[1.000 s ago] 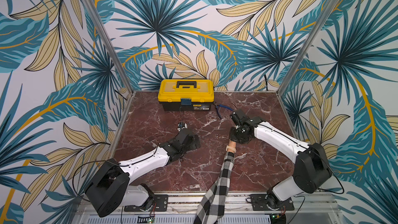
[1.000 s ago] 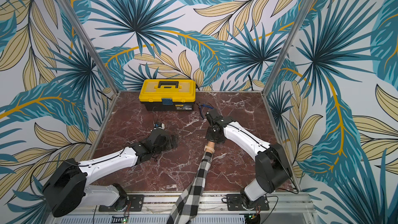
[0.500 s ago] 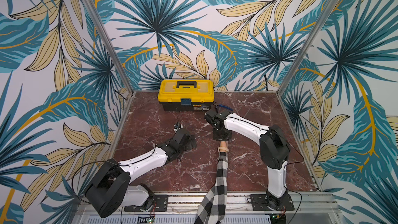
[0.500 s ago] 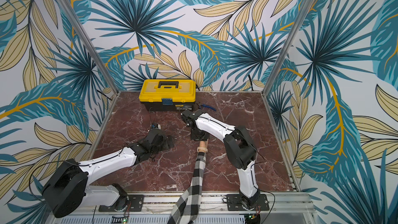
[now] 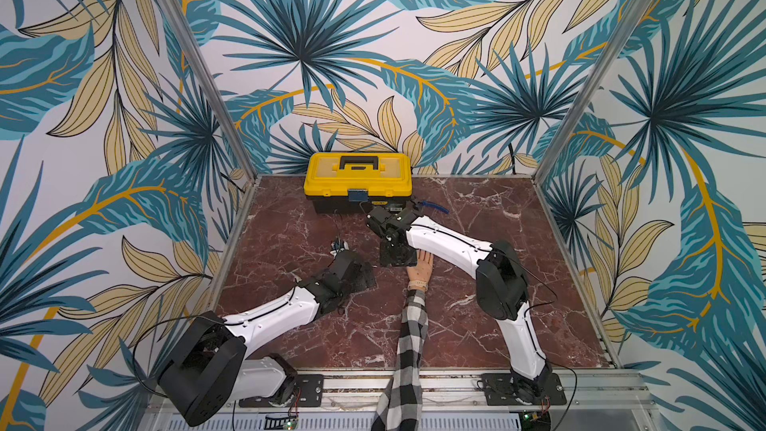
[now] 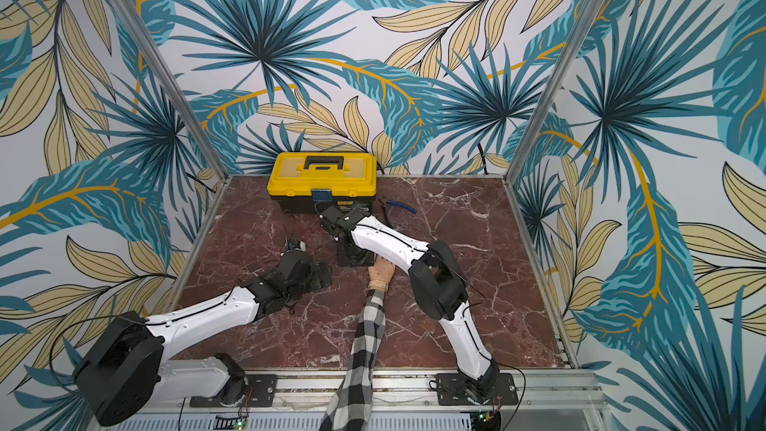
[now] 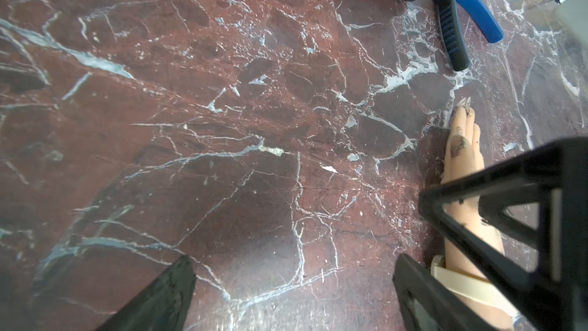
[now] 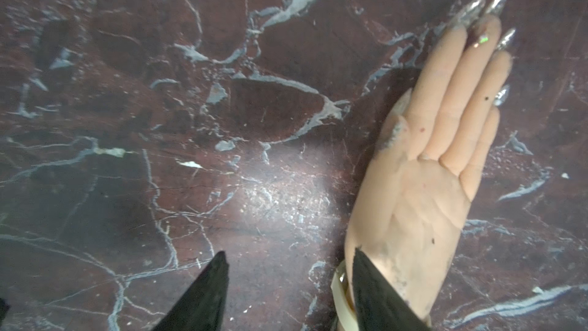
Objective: Take off the watch
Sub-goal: Adjust the hand at the center of the board.
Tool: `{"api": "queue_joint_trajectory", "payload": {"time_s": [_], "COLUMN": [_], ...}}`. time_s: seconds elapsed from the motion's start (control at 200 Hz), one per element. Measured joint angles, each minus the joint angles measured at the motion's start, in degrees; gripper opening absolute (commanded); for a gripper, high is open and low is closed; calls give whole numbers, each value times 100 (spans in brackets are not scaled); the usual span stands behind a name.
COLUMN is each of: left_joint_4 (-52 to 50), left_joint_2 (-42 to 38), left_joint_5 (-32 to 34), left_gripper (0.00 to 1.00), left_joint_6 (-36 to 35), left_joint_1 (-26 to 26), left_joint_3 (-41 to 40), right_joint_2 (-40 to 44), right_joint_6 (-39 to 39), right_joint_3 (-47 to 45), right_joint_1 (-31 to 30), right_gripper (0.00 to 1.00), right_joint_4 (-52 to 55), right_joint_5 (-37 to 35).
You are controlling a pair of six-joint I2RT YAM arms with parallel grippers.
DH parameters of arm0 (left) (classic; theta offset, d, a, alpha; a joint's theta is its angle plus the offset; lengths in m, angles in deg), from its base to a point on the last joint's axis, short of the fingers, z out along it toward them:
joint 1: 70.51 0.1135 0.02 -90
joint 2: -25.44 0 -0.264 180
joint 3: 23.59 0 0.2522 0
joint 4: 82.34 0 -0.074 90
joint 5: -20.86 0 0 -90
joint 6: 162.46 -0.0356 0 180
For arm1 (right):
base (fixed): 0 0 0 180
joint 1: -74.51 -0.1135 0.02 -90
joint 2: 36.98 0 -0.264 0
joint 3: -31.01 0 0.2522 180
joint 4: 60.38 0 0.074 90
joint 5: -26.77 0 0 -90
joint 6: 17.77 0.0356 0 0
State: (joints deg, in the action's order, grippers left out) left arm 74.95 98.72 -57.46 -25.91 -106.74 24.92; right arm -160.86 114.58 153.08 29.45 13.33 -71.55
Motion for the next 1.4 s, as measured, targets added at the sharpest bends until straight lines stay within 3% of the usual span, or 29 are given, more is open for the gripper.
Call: {"api": "queue_joint_trajectory", "payload": {"time_s": [0.205, 0.27, 0.611, 0.881, 1.116, 1.402], "left_joint_4": [4, -2, -9, -2, -2, -2], "left_joint_2": [-28, -26, 479, 968, 1005, 1008], "left_joint_5": [-192, -275, -544, -710, -732, -745], "left_gripper": [99, 99, 100, 99, 99, 99], "left_joint_6": [-109, -164, -334, -328, -328, -328], "left_joint_1": [11, 13, 13, 13, 13, 13], "left_joint_3": [4, 28, 673, 859, 861, 861], "right_joint_2": [876, 1283, 2872, 3530, 3298, 2935], "right_joint_6": [-138, -201, -74, 522, 1224, 1663], "right_joint_3": [-323, -662, -3674, -5132, -5722, -5770], "right_joint_1": [63, 125, 1097, 1462, 1508, 1517], "right_gripper": [87, 99, 100, 99, 99, 100], "right_joint_4": [-466, -645, -2011, -3412, -4743, -5534], "right_joint_5": [175, 236, 1119, 2153, 2730, 3047]}}
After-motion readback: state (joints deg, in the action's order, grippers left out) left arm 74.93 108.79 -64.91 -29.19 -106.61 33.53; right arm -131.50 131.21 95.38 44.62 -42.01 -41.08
